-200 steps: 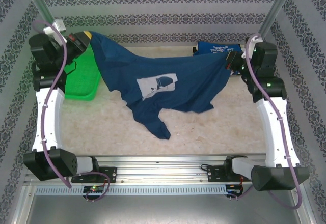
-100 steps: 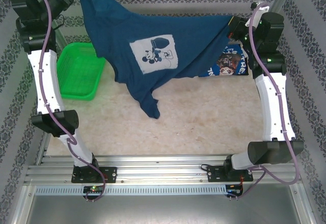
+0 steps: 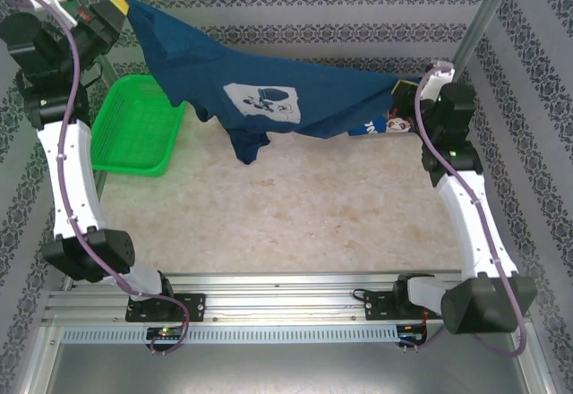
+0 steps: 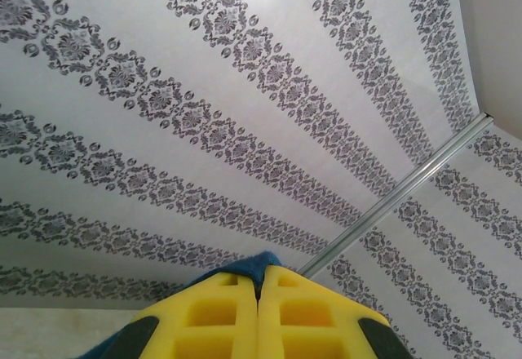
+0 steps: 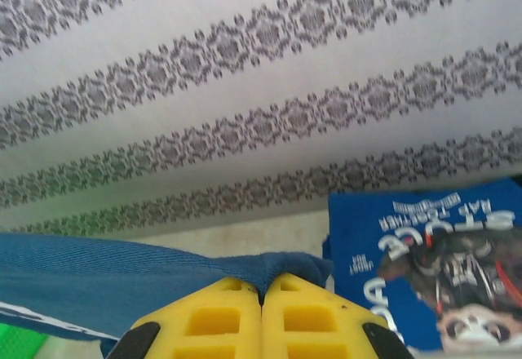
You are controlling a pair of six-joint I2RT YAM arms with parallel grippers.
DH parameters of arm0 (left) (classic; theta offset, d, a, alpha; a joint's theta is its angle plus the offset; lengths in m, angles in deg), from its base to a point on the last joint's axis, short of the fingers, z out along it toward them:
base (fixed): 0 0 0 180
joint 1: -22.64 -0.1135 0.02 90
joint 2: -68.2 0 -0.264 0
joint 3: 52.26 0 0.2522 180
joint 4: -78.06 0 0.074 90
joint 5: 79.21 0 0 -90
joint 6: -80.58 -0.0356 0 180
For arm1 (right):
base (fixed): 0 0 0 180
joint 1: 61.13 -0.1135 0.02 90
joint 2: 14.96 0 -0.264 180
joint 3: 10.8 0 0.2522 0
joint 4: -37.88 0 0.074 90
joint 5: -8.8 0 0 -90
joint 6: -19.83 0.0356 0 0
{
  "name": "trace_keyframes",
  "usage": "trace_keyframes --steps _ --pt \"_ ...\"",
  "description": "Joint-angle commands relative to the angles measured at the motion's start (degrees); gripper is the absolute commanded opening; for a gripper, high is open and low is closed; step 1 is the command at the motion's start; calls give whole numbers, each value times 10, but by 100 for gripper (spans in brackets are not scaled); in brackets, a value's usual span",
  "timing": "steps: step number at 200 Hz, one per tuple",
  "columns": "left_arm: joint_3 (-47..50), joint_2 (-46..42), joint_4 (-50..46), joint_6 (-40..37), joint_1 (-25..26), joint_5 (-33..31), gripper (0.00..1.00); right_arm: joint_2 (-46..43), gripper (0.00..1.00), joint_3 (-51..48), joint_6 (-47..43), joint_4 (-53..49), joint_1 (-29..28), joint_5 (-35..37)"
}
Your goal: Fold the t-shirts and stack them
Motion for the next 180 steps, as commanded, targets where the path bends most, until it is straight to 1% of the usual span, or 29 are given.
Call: trace_keyframes --steps 1,23,39,65,92,121,148,167,180 --pt "2 -74 62 -8 -20 -5 0 -86 0 2 14 20 5 -2" --pt "-14 -104 48 -6 -23 -19 0 -142 0 20 9 -23 4 -7" --pt "-27 -107 40 3 -26 -30 0 -170 0 33 7 -46 4 -13" --pt "-33 -93 46 27 -27 -35 0 -177 0 59 4 -90 4 -27" --pt "-41 -67 52 39 -27 -34 0 -173 0 62 11 -88 4 -35" --pt "-49 -26 60 47 -27 -29 0 -136 0 73 27 -76 3 -45" --pt "-71 25 66 48 -20 -21 0 -79 0 89 38 -42 2 -50" --pt "-131 74 41 29 2 -24 0 -10 0 136 40 -31 0 -65" --pt "-208 124 2 5 24 -26 0 45 0 185 37 -24 -6 -64"
